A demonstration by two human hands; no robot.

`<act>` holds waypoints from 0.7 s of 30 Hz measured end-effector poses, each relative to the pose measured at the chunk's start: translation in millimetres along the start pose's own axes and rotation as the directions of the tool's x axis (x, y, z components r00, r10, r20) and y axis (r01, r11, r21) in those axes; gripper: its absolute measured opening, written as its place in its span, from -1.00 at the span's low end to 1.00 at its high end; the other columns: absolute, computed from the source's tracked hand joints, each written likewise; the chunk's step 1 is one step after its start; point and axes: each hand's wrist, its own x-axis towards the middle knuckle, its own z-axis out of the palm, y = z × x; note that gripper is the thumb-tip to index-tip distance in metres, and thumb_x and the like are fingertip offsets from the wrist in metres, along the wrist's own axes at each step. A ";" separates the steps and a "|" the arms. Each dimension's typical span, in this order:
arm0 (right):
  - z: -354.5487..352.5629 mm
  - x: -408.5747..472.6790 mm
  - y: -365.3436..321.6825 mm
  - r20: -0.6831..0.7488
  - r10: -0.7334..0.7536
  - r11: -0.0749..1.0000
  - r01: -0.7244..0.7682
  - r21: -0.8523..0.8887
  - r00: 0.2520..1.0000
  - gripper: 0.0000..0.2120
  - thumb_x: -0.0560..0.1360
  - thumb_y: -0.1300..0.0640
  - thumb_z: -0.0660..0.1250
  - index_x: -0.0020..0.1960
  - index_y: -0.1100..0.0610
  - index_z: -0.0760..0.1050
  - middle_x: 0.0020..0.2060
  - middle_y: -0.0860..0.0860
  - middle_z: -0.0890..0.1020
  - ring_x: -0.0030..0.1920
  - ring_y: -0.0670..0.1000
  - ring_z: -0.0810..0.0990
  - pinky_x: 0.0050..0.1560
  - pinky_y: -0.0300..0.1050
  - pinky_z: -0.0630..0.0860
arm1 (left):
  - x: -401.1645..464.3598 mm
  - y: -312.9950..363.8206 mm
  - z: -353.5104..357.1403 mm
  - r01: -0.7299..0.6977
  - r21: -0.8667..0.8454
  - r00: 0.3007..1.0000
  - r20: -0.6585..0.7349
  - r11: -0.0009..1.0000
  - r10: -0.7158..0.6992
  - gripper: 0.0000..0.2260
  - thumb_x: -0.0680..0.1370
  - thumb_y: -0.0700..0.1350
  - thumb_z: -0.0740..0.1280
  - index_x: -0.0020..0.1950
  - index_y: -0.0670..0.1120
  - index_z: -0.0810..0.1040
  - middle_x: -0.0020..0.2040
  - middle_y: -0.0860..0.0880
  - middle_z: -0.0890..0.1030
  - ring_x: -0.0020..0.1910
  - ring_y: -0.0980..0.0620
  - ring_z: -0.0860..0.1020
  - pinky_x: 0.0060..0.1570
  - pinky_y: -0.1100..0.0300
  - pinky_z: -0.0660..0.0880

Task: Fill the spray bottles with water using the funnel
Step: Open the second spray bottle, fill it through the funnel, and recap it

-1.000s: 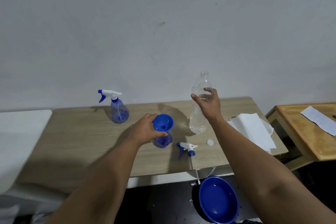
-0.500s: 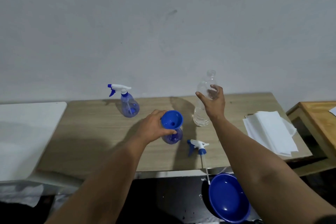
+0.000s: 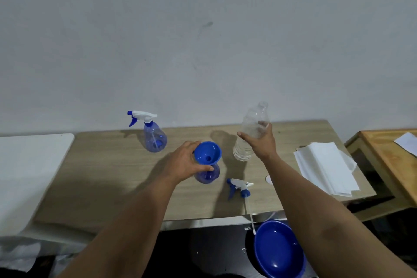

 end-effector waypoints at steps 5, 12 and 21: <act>-1.5 -22.9 20.3 0.049 0.139 0.989 -0.136 -0.060 0.989 0.07 0.29 -0.14 0.71 0.60 0.06 0.19 0.44 0.14 0.53 0.37 0.17 0.58 0.39 0.12 0.53 | -3.7 1.3 -2.7 0.022 -0.007 1.000 0.008 1.000 -0.022 0.03 0.14 0.36 0.61 0.53 0.07 0.34 0.35 0.19 0.45 0.27 0.15 0.51 0.27 0.11 0.49; 13.1 -75.0 33.3 0.013 0.215 0.977 -0.215 -0.015 0.976 -0.11 0.45 -0.15 0.59 0.62 0.05 0.23 0.40 0.14 0.53 0.32 0.15 0.58 0.35 0.15 0.56 | -9.0 -2.6 -5.9 0.077 -0.067 0.996 0.056 0.995 -0.073 0.17 0.13 0.31 0.64 0.62 0.15 0.13 0.43 0.15 0.41 0.34 0.10 0.48 -0.01 0.24 0.54; 35.8 -107.9 -27.4 0.070 -0.091 0.991 0.097 -0.091 0.993 -0.57 0.53 -0.15 0.50 0.34 -0.05 0.57 0.22 -0.17 0.61 0.22 -0.16 0.59 0.27 -0.05 0.59 | -15.2 -30.9 9.2 0.086 0.066 0.987 0.132 0.994 -0.094 0.16 0.18 0.34 0.59 0.63 0.20 0.04 0.54 0.06 0.31 0.22 0.11 0.51 0.02 0.35 0.52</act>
